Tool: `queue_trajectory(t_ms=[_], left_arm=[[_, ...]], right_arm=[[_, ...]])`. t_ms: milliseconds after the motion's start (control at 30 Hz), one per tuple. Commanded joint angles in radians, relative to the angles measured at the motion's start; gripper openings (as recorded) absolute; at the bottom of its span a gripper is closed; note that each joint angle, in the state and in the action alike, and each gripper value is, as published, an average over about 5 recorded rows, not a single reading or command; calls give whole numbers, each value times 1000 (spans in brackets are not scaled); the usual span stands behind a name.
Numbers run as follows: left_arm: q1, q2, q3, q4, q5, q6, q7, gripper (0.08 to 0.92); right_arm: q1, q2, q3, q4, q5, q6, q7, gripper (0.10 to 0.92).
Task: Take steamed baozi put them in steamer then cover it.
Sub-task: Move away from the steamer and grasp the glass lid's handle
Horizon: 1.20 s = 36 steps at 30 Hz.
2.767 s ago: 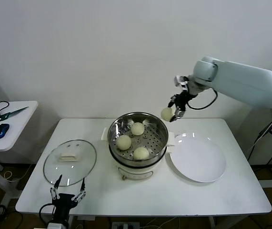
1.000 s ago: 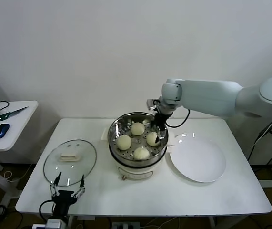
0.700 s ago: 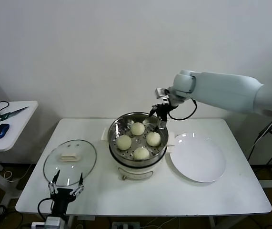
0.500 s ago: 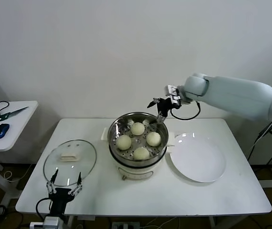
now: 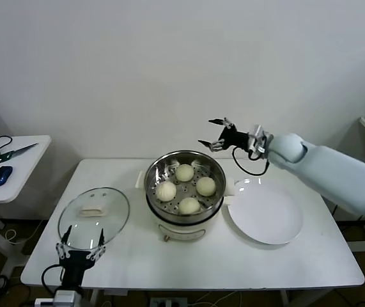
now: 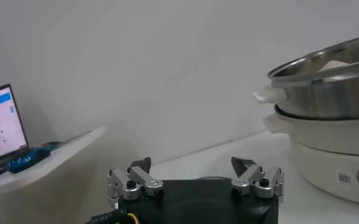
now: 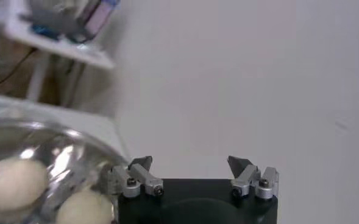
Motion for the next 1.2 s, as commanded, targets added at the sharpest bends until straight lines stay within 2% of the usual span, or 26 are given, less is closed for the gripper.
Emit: queue_trajectory(t_ms=[33, 267, 600, 833, 1200], left_arm=[[1, 2, -18, -33, 83, 43, -3, 823], [-17, 23, -39, -44, 333, 64, 20, 823], [-30, 70, -56, -41, 1119, 67, 56, 823], [-140, 102, -1, 119, 1238, 77, -4, 823], [-321, 136, 18, 393, 1272, 33, -36, 823]], right_arm=[[-715, -37, 815, 187, -154, -63, 185, 823], [-1025, 28, 1109, 302, -186, -127, 164, 823], [-1258, 113, 1295, 356, -245, -136, 109, 823], [-1348, 120, 1337, 354, -271, -128, 85, 823], [-1396, 167, 1379, 328, -330, -110, 74, 823]])
